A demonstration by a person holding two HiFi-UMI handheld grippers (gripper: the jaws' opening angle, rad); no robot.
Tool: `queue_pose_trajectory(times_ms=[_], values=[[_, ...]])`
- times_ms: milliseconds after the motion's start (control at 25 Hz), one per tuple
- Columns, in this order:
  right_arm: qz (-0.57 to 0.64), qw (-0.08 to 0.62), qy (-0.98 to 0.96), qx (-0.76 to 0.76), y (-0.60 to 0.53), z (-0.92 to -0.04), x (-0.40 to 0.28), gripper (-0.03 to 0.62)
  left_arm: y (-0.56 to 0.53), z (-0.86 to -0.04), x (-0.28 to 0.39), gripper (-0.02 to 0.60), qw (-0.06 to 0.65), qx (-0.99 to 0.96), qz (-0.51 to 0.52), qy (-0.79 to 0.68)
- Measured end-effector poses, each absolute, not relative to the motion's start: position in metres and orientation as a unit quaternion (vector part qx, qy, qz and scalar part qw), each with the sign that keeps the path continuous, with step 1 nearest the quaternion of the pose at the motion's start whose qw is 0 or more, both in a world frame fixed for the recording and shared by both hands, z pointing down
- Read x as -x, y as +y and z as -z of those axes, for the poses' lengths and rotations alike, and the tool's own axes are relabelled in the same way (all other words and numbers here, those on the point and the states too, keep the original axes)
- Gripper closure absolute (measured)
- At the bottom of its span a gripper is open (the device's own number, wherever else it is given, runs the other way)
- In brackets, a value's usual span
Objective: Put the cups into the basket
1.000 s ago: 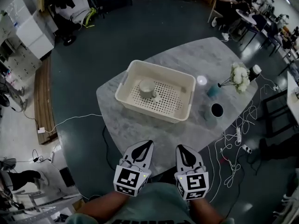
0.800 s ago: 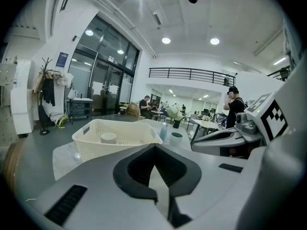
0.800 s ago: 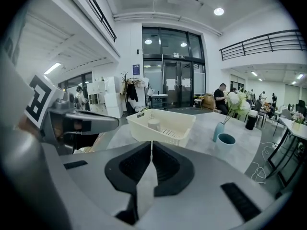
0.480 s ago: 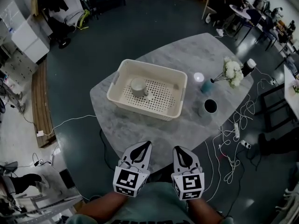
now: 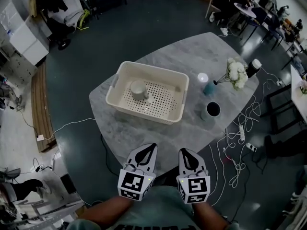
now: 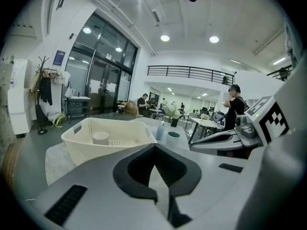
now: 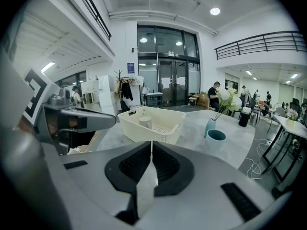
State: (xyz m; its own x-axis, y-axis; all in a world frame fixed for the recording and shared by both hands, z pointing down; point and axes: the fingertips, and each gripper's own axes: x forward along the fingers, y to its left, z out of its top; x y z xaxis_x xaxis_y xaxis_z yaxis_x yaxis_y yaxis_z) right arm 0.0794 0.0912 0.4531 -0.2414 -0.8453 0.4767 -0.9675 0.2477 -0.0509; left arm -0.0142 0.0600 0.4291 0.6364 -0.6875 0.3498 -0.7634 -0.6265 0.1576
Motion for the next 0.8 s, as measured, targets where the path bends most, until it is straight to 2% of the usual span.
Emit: queue_pose_trajectory(times_ms=[800], values=[[-0.164, 0.217, -0.759, -0.592, 0.028, -0.474, -0.21, 0.565, 0.004, -0.439, -0.123, 0.575, 0.156, -0.896, -0.141, -0.391]])
